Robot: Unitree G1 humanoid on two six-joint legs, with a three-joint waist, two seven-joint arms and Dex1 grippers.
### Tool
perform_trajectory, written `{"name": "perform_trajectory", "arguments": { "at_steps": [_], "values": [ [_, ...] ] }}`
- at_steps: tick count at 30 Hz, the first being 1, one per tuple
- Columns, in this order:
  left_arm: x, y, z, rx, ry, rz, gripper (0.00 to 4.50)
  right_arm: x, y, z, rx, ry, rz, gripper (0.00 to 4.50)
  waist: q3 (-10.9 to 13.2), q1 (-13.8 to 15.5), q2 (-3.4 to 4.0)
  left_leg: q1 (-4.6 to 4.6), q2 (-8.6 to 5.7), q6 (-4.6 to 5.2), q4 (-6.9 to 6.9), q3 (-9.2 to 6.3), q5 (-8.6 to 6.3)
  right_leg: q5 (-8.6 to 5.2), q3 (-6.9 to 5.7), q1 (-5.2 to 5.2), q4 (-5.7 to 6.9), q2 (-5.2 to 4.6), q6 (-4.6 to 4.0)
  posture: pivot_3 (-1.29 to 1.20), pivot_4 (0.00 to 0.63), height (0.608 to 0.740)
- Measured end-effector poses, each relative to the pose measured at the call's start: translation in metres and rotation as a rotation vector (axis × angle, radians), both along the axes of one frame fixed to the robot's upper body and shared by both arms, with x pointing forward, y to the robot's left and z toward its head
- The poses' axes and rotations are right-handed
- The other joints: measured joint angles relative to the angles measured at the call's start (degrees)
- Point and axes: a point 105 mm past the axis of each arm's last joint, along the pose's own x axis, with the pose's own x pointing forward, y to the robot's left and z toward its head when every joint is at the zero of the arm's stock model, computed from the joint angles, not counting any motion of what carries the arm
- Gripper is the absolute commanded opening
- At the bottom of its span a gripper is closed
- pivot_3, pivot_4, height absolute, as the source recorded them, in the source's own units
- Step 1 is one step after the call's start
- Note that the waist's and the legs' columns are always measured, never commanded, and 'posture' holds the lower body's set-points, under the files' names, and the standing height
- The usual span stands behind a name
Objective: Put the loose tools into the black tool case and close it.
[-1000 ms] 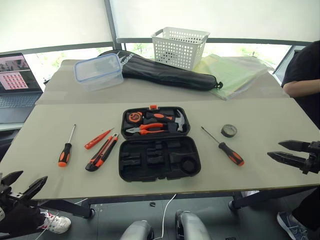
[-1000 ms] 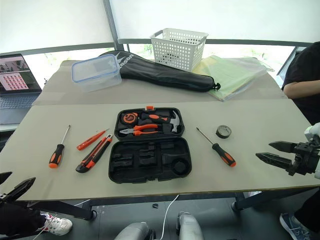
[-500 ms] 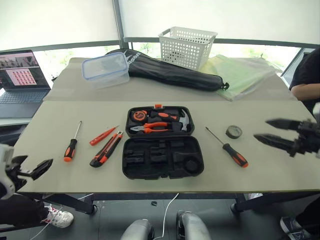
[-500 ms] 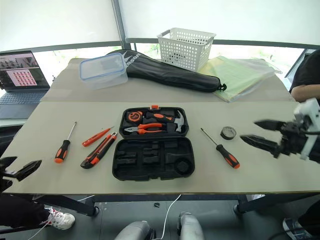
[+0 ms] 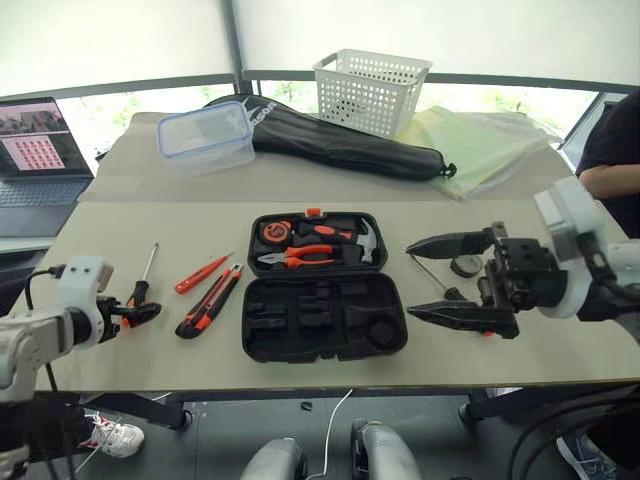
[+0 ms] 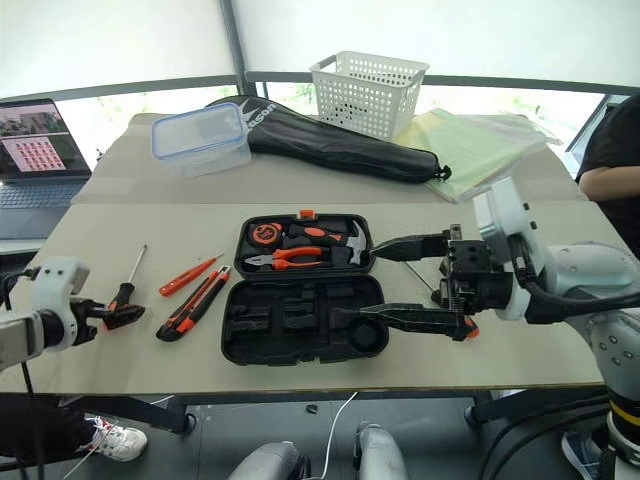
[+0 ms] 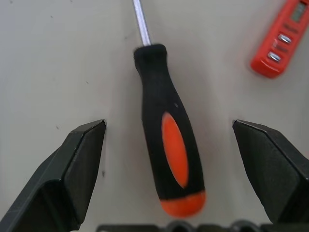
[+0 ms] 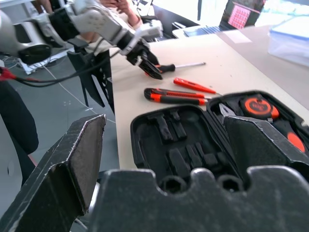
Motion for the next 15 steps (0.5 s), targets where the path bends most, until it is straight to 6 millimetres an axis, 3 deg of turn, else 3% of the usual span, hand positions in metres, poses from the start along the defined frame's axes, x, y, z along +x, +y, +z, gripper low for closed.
{"name": "perform_trajectory", "arguments": {
  "at_steps": [9,12,15],
  "values": [
    [0.009,0.010,-0.004,-0.042,-0.043,0.014,0.88,0.000,0.000,-0.013,-0.014,0.004,-0.019,4.50,0.0,0.3,0.00,0.16,0.04,-0.09,0.09,0.26,0.01,0.05,0.25,0.04,0.33,-0.06,-0.06,0.00,0.150,0.740],
    [0.015,0.005,0.003,-0.044,-0.116,-0.051,0.88,0.002,-0.005,-0.020,-0.027,0.008,-0.049,4.50,0.0,0.5,-0.10,0.13,0.07,-0.09,0.10,0.30,0.01,0.05,0.24,-0.02,0.38,-0.05,-0.07,0.00,0.150,0.740],
    [0.029,-0.017,0.033,-0.056,-0.275,-0.216,0.88,0.004,-0.009,-0.027,-0.045,0.014,-0.079,4.50,0.1,0.6,-0.38,-0.01,0.08,-0.08,0.18,0.30,0.02,0.07,0.22,-0.11,0.38,-0.04,-0.09,0.00,0.150,0.740]
  ]
}}
